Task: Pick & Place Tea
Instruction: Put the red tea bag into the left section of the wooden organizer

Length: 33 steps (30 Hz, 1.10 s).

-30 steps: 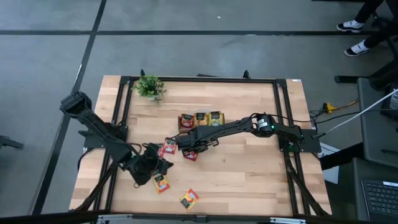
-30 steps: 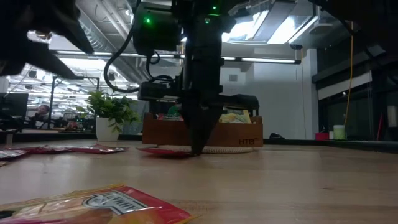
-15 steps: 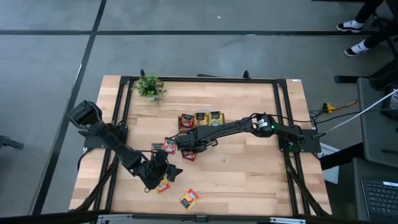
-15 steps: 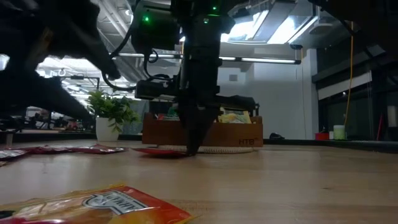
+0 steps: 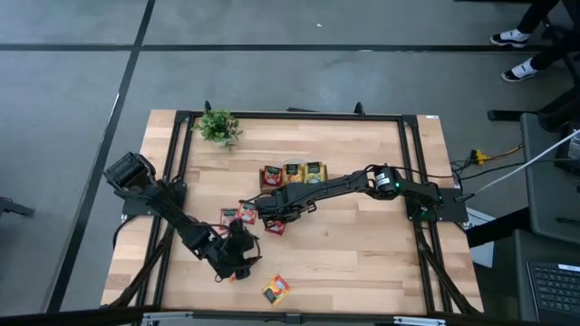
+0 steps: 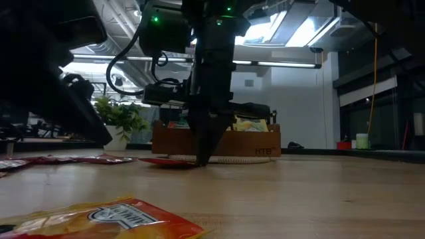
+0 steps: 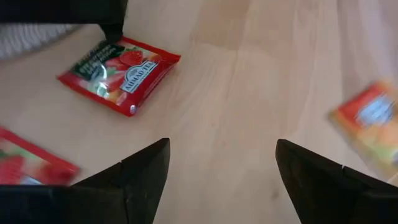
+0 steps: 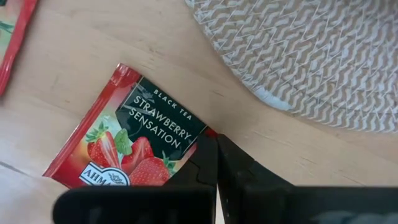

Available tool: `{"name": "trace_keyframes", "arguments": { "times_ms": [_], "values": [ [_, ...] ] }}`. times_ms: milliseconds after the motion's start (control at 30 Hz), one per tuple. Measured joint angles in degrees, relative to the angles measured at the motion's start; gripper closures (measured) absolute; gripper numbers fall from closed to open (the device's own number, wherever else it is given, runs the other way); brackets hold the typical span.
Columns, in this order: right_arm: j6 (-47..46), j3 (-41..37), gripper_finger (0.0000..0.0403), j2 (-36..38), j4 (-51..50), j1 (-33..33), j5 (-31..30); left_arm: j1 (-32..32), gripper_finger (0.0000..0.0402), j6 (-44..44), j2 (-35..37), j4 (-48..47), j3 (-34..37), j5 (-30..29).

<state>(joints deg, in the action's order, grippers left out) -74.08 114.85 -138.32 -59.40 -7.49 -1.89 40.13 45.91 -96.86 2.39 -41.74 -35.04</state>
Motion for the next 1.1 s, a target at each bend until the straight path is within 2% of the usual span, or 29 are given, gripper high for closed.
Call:
{"name": "trace_keyframes", "arguments": {
  "times_ms": [133, 333, 600, 867, 1100],
  "values": [
    [0.0, 0.0, 0.0401, 0.0, 0.0, 0.0, 0.0, 0.3, 0.0116, -8.6, -1.1, -1.4, 0.0, -2.6],
    [-0.4, 0.0, 0.0401, 0.0, 0.0, 0.0, 0.0, -0.2, 0.0117, -16.4, -3.2, -0.6, 0.0, -7.7],
    [-0.4, 0.0, 0.0401, 0.0, 0.1, 0.0, 0.0, -2.6, 0.0117, -18.2, -7.0, 0.7, -0.2, -8.9],
    [-0.4, 0.0, 0.0401, -0.1, 0.6, 0.0, 0.0, -5.5, 0.0118, -25.3, -7.8, 2.9, -0.1, -10.4],
    [-0.4, 0.0, 0.0401, -0.1, 1.5, 0.0, 0.0, -8.8, 0.015, -26.2, -8.9, 3.7, -0.2, -7.5]
  ]
}}
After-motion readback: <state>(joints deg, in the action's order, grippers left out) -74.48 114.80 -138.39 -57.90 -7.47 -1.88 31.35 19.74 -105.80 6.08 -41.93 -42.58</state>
